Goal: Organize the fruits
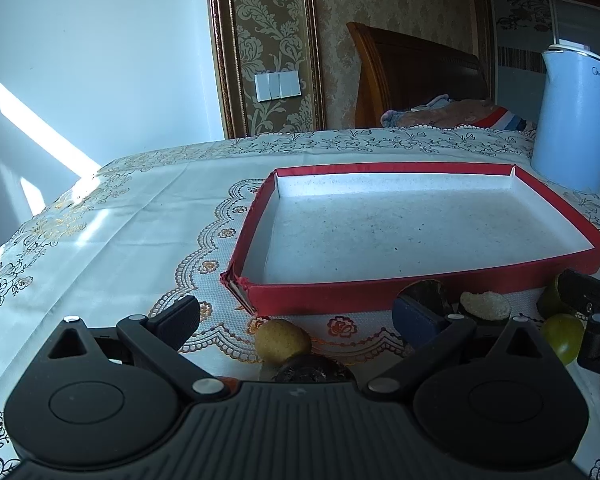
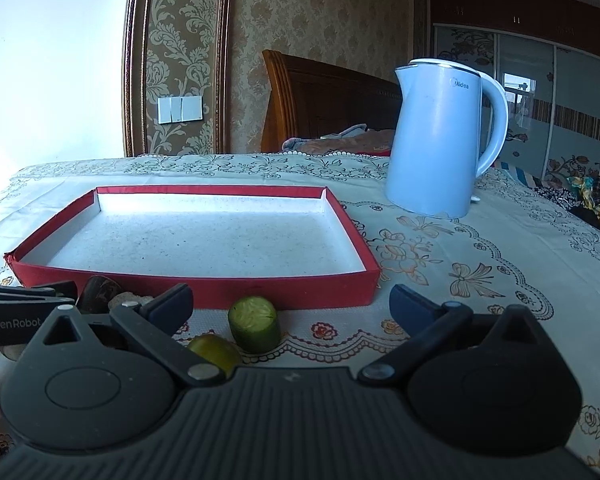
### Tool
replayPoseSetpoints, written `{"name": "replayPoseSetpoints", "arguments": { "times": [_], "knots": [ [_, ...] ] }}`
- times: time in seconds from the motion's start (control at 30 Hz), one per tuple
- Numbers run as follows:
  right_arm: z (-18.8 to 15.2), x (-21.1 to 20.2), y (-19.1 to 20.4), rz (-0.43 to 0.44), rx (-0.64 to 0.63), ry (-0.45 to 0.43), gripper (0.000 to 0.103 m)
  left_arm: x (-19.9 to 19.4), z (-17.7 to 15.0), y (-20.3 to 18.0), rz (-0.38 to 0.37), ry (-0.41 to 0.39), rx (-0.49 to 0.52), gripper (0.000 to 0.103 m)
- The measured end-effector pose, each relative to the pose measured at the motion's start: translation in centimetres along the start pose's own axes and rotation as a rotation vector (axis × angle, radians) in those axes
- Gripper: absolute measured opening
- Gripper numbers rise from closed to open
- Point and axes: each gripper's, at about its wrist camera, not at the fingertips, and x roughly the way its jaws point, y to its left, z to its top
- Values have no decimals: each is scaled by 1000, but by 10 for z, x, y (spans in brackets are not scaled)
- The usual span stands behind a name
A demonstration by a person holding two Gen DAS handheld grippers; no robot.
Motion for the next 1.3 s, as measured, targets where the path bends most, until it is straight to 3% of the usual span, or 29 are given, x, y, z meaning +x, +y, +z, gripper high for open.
{"name": "replayPoseSetpoints", "arguments": {
  "times": [0.63, 0.93, 1.17, 1.3],
  "knots": [
    [1, 7, -16, 35, 83, 64, 103, 1, -1, 4, -1, 14, -12, 103],
    [-1, -4, -47, 43, 115, 64, 103, -7, 0, 17, -9, -13, -49, 103],
    [-12, -24, -77, 113, 67, 126, 103, -4, 0, 15, -18, 8, -41, 103],
    [-19, -38, -79, 197, 41, 132, 103, -5, -1, 13, -14, 8, -31, 103]
  ]
}}
